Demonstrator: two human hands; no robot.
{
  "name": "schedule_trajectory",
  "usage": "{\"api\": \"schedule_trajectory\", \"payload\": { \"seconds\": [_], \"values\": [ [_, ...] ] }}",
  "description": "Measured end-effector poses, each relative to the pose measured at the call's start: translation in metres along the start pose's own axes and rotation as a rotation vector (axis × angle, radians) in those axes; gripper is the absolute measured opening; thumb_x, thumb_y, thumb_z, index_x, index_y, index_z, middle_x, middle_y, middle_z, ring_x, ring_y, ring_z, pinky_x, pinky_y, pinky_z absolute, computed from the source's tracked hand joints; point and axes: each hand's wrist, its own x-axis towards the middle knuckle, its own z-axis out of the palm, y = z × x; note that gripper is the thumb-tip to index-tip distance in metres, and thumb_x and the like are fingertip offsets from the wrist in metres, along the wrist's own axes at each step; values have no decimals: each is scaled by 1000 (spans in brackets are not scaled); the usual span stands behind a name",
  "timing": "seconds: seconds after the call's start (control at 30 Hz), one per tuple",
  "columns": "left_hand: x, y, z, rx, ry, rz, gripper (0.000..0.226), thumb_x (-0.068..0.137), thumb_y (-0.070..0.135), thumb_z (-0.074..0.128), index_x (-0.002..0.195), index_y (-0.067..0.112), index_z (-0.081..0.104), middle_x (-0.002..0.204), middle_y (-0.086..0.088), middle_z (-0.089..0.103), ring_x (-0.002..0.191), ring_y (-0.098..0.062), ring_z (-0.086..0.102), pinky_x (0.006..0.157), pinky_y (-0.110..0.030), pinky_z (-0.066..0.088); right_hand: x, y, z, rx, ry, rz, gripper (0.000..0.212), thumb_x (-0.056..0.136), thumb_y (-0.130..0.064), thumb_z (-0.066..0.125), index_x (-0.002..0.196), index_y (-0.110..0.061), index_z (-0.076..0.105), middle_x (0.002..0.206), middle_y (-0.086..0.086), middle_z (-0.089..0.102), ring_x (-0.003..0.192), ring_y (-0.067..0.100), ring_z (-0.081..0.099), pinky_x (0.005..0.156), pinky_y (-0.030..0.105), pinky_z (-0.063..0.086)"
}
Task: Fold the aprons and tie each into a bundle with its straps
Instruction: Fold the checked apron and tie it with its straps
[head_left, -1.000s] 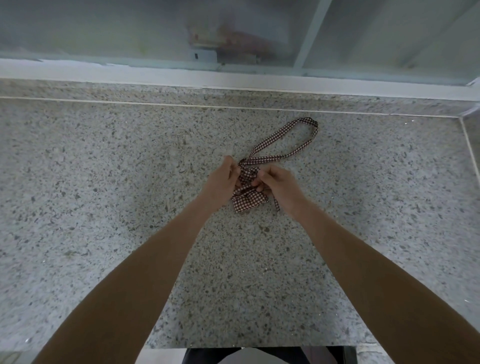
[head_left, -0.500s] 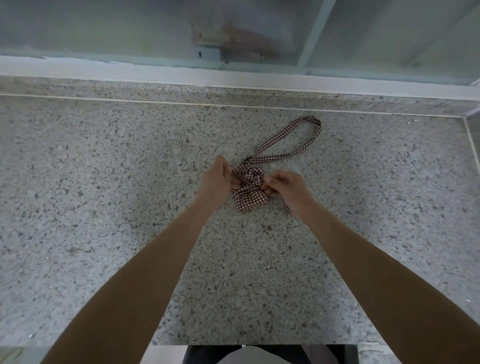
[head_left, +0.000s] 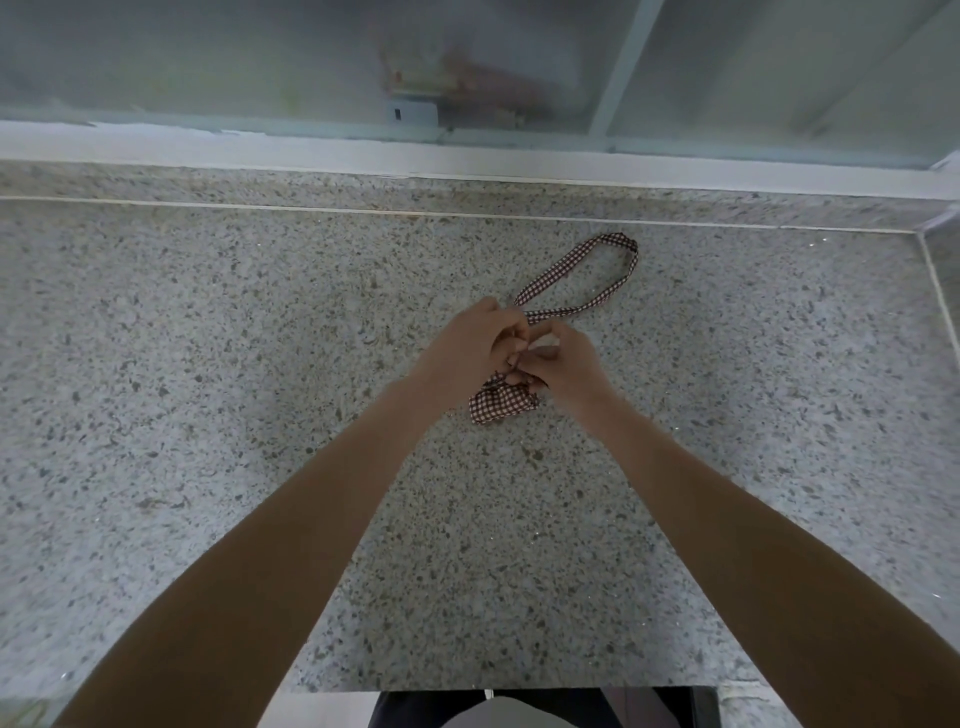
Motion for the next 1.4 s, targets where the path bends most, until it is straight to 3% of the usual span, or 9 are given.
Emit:
{"api": "schedule_trajectory", "payload": {
  "seconds": [0.17, 0.27, 0.37, 0.43, 0.5, 0.8, 1.0, 1.2, 1.4],
  "values": [
    [19, -3, 0, 55, -18, -25, 10, 88, 10, 60, 96, 7, 65, 89, -2, 46, 83, -14, 46, 82, -32, 43, -3, 0, 0, 212, -13, 106, 21, 82, 16, 55, 101, 12, 64, 63, 1, 70, 62, 8, 69, 66, 14, 55],
    [17, 0, 8, 240, 153, -63, 23, 82, 7, 64, 104, 11, 61, 107, -8, 50, 100, -22, 47, 92, -36, 41, -5, 3, -1, 232, 22, 139, 23, 82, 14, 58, 105, 13, 63, 65, 3, 68, 58, 4, 67, 60, 13, 54],
    [1, 0, 13, 438, 396, 106, 17, 79, 10, 62, 94, 14, 67, 103, -6, 60, 97, -22, 47, 79, -38, 45, -5, 4, -1, 194, 102, 183, 17, 84, 4, 63, 100, 8, 67, 69, 3, 67, 57, 4, 63, 48, 13, 46],
    [-10, -11, 21, 470, 272, 245, 22, 83, 25, 56, 97, 16, 70, 98, -2, 64, 95, -21, 54, 77, -36, 48, -4, 3, 0, 136, 127, 213, 8, 83, -2, 66, 92, -3, 66, 71, 5, 65, 56, 6, 59, 46, 15, 42],
    [-17, -16, 25, 331, 95, 191, 31, 85, 26, 59, 111, 13, 68, 101, -6, 65, 96, -26, 60, 82, -39, 50, -2, 2, 1, 105, 139, 229, 10, 81, -6, 70, 85, -9, 62, 70, 5, 61, 56, 10, 55, 48, 18, 42],
    [-13, -19, 25, 186, 43, 167, 23, 82, 14, 60, 101, 4, 71, 83, -12, 70, 77, -29, 65, 72, -31, 47, -6, 3, -7, 271, -9, 236, 22, 79, 16, 62, 85, -5, 55, 71, 14, 58, 51, 13, 55, 46, 19, 44],
    [-16, -17, 27, -220, 30, -154, 37, 85, 6, 65, 113, 10, 41, 81, 8, 63, 60, 9, 52, 58, -3, 37, -4, 11, -4, -160, 133, 13, 30, 76, 7, 69, 69, -18, 53, 67, -1, 55, 59, 8, 51, 54, 19, 39],
    [-12, -21, 32, -597, -82, -445, 25, 87, 1, 59, 103, 10, 42, 82, 4, 62, 87, -16, 58, 84, -34, 46, -11, 18, 1, -490, 140, -149, 18, 81, 3, 59, 80, -14, 64, 91, 3, 62, 85, 15, 58, 75, 24, 41],
    [-10, -18, 27, -831, -89, -609, 26, 87, -9, 55, 106, 6, 46, 80, -1, 60, 76, -8, 56, 74, -18, 46, -14, 14, 5, -572, 157, -158, 16, 76, -16, 75, 89, -8, 68, 97, 6, 61, 88, 16, 56, 78, 22, 43]
  ]
}}
